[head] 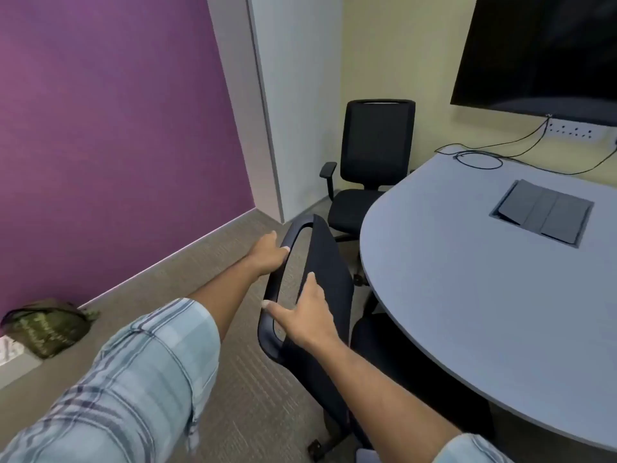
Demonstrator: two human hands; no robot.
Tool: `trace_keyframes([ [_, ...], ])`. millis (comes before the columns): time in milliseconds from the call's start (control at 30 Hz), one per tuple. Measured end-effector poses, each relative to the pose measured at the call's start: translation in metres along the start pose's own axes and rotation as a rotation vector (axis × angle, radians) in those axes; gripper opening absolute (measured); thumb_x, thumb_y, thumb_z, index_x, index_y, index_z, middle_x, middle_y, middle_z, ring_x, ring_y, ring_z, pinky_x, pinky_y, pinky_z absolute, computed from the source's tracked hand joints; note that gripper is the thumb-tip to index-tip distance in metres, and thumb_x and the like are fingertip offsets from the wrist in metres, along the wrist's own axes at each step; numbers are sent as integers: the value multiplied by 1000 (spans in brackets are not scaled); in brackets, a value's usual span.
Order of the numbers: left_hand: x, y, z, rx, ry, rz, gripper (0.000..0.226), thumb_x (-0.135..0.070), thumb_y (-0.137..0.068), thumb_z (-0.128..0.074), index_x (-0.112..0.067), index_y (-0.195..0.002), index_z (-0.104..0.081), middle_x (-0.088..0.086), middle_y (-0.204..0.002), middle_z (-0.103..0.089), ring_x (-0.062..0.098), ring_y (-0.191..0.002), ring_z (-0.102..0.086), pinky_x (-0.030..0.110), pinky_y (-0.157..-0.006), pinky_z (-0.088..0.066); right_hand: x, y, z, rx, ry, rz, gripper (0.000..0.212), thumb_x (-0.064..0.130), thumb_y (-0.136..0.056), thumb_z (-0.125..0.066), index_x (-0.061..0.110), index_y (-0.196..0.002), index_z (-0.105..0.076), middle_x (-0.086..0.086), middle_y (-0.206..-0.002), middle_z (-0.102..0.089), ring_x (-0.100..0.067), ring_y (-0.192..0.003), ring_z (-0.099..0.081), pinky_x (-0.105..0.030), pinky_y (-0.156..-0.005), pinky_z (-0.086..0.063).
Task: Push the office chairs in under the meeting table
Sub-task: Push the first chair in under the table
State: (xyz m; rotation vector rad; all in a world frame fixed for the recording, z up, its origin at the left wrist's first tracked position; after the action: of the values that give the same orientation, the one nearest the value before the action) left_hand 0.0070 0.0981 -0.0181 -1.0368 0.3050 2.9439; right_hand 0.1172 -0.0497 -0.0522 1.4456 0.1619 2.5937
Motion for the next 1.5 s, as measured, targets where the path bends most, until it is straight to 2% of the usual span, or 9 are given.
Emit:
trace_keyframes([
  [100,-3,-14,-10,59,-158,-105,27,-9,-107,-59,4,-130,-60,24,-130,-67,43,-123,-63,49,-103,-53,9,-8,-27,1,48,-68,135,77,-75,-70,16,-166,9,-9,-177,-4,-36,-159,-16,-68,-118,-30],
  [300,-1,-23,-10,-17,-258,-196,14,-16,-107,-63,-9,-95,-61,18,-107,-70,34,-96,-61,36,-78,-45,2,-16,-55,-26,205,-171,128,53,-87,-80,14,-165,15,-12,-176,12,-43,-160,2,-74,-115,-25],
  [467,0,-25,-11,-18,-310,-277,22,-23,-106,-65,-8,-91,-65,8,-90,-65,34,-96,-67,35,-74,-44,3,-11,-59,1,255,-193,117,41,-93,-73,14,-164,16,-15,-175,15,-47,-159,4,-76,-115,-26],
  [533,-1,-26,-13,6,-374,-361,21,-22,-108,-61,-4,-113,-72,19,-116,-72,40,-117,-66,41,-88,-52,-1,-6,-59,16,249,-184,116,41,-94,-72,14,-164,17,-14,-175,17,-46,-160,5,-76,-115,-25],
  [633,11,-26,-19,95,-519,-501,62,4,-108,-45,-16,-166,-37,11,-177,-21,29,-164,-19,45,-133,-20,-10,5,-59,45,202,-172,120,39,-92,-74,18,-163,21,-8,-175,19,-42,-161,8,-77,-117,-21],
  [833,18,-7,-46,153,-910,-857,127,11,-90,-67,-39,-166,23,7,-173,33,28,-161,28,46,-134,5,-33,33,-50,77,174,-159,135,47,-76,-78,23,-161,26,5,-177,12,-27,-163,6,-70,-121,-20],
  [1133,14,43,-82,220,-986,-1154,94,-40,-91,-71,-34,-170,-19,-3,-181,2,17,-164,19,34,-125,29,-58,97,-25,215,318,-103,131,52,-71,-68,28,-163,21,6,-177,12,-24,-163,0,-58,-124,-26],
  [1300,-3,84,-92,263,-855,-1275,65,-47,-97,-63,-24,-157,-52,-2,-163,-52,18,-156,-37,42,-135,-9,-67,131,2,218,452,-41,127,56,-73,-63,31,-163,23,6,-178,6,-23,-161,-14,-51,-119,-36],
  [1500,-8,108,-98,169,-769,-1315,52,-49,-94,-65,-23,-139,-69,-5,-146,-67,17,-140,-58,45,-125,-36,-79,146,14,250,615,-6,119,57,-82,-61,36,-161,25,2,-179,6,-30,-155,-31,-48,-108,-44],
])
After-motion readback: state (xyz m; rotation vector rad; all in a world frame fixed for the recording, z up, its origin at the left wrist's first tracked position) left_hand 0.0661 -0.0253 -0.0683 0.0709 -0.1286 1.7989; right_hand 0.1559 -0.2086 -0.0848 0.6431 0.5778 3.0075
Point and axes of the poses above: each hand's wrist, its own y-axis away from the middle knuckle, its own z-axis out of the back of the hand, x = y × z, the point moved 10 cm from there along -y, towards the middle knuckle
